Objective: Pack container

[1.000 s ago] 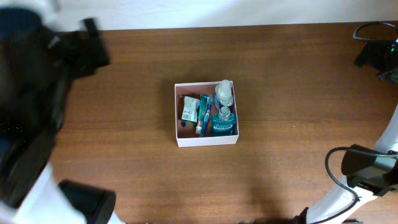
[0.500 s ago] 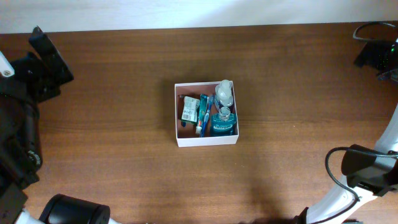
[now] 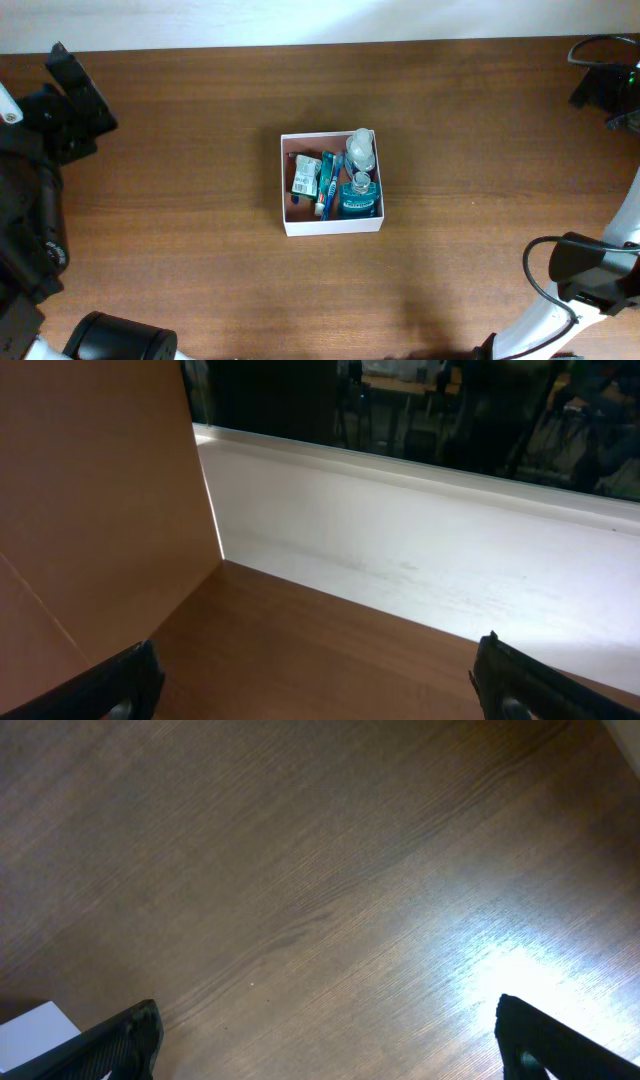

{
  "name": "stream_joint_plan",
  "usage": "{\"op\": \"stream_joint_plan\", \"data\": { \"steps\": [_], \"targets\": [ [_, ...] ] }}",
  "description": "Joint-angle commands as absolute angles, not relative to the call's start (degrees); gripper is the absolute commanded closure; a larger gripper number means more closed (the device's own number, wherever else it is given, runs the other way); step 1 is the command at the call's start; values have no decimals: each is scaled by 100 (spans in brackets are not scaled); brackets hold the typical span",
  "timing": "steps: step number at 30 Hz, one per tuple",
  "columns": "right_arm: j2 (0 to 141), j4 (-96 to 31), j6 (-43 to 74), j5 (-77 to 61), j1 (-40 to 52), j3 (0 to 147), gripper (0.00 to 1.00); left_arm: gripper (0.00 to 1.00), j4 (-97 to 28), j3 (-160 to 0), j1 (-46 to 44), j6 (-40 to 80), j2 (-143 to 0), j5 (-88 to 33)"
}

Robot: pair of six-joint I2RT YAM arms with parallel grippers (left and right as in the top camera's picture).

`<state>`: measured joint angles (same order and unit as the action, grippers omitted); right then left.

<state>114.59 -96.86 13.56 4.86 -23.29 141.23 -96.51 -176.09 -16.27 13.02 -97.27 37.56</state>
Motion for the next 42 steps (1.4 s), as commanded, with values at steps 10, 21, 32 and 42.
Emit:
{"op": "stream_joint_plan", "data": {
  "steps": [10,21,32,42],
  "targets": [
    [11362,-9671,1376,475,-2366,14197,1,1,-9666,-17572,-1608,1229,-9662,3861],
    [10853,-8418,1352,622,-2259,14197,1,1,-9666,-17572,-1608,1229,-9662,3861],
    [8995,-4082,-346,521,-725,13045,1,1,-9666,-17572,-1608,1229,-9662,3861],
    [6573,-2764,-399,513,-381,9277,1,1,-9666,-17572,-1608,1229,-9662,3861]
  ]
}}
